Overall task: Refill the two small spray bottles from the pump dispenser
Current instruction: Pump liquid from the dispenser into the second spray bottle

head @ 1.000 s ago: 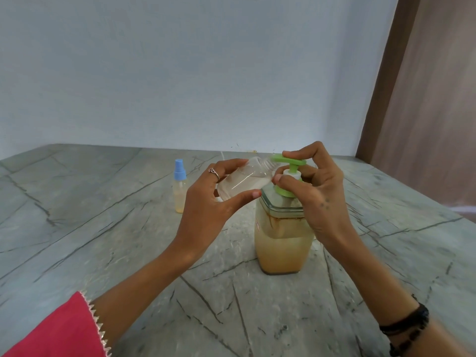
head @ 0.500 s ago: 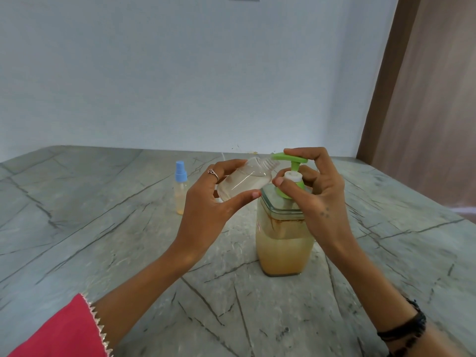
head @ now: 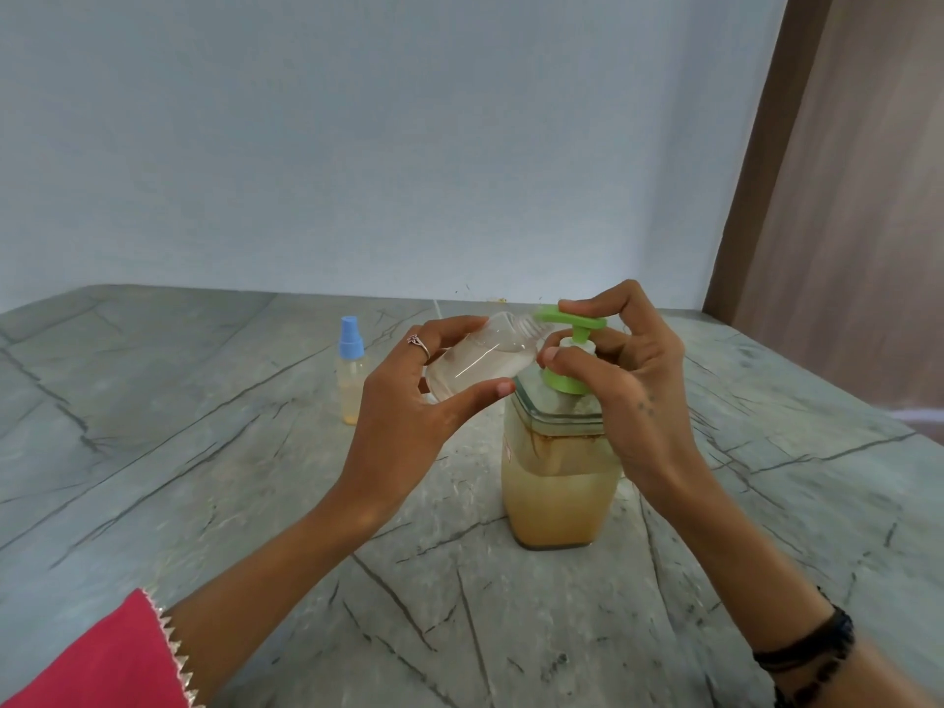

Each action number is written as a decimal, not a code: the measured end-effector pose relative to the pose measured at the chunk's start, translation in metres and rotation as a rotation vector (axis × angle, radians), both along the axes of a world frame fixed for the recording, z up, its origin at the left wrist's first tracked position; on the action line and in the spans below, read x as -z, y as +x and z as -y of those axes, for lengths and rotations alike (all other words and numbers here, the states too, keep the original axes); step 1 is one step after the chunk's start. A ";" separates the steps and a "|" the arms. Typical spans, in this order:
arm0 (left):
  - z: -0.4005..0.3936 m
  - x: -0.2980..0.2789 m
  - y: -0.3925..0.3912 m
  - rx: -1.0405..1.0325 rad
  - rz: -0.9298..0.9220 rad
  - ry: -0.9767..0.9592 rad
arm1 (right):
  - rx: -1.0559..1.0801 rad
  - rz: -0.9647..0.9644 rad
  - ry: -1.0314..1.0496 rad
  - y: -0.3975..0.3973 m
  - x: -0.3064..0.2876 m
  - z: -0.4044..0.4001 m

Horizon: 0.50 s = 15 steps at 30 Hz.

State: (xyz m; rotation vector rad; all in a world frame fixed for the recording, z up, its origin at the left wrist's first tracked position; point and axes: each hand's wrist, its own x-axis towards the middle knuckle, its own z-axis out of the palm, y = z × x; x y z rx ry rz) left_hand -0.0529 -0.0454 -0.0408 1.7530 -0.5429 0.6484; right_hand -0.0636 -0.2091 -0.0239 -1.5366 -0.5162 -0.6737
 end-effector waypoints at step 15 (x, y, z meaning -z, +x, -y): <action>0.001 -0.001 -0.001 -0.010 0.007 0.004 | -0.025 0.049 -0.042 -0.001 0.007 0.000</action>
